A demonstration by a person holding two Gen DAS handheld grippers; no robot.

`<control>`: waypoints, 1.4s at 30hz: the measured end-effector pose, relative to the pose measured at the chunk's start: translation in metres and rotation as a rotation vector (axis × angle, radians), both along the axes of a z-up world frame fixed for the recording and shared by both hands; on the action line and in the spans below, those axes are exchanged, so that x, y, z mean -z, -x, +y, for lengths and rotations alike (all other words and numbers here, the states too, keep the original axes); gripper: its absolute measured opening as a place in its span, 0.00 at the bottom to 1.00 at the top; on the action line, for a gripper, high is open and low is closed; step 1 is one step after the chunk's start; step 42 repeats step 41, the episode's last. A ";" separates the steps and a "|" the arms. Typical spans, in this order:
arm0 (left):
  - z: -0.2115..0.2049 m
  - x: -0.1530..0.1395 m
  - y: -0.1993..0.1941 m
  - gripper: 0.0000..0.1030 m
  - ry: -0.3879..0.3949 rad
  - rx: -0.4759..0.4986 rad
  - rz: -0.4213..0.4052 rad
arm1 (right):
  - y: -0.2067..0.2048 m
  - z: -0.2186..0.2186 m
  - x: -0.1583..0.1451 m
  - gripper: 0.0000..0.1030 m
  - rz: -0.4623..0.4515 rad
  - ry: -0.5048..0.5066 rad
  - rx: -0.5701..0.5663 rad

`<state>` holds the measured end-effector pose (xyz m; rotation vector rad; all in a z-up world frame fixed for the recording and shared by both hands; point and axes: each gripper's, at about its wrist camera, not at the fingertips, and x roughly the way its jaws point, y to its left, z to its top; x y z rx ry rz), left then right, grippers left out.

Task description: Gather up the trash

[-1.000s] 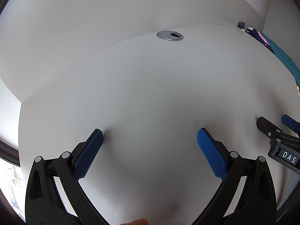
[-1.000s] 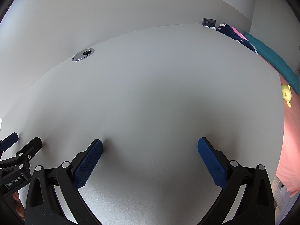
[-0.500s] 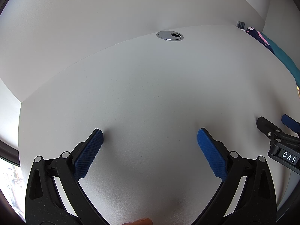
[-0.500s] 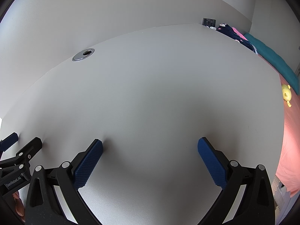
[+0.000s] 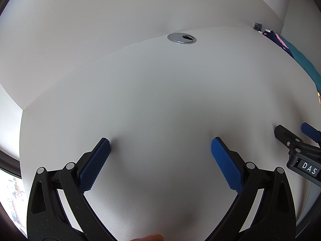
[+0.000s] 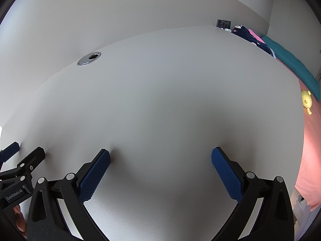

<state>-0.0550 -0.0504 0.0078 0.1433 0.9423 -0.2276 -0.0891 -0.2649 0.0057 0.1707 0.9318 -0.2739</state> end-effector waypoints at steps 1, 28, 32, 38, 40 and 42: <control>0.000 0.000 0.000 0.94 0.000 0.000 0.000 | 0.000 0.000 0.000 0.98 0.000 0.000 0.000; -0.004 0.001 -0.002 0.94 0.001 0.000 0.001 | -0.001 0.000 0.000 0.98 0.000 0.000 0.001; -0.004 0.001 -0.002 0.94 0.001 0.000 0.001 | -0.001 0.000 0.000 0.98 0.000 0.000 0.001; -0.004 0.001 -0.002 0.94 0.001 0.000 0.001 | 0.000 0.000 0.000 0.98 0.000 0.000 0.001; -0.004 0.001 -0.002 0.94 0.001 0.000 0.001 | 0.000 0.000 0.000 0.98 0.000 0.000 0.001; -0.004 0.000 -0.002 0.94 0.001 0.000 0.001 | 0.000 0.000 0.000 0.98 0.000 0.000 0.001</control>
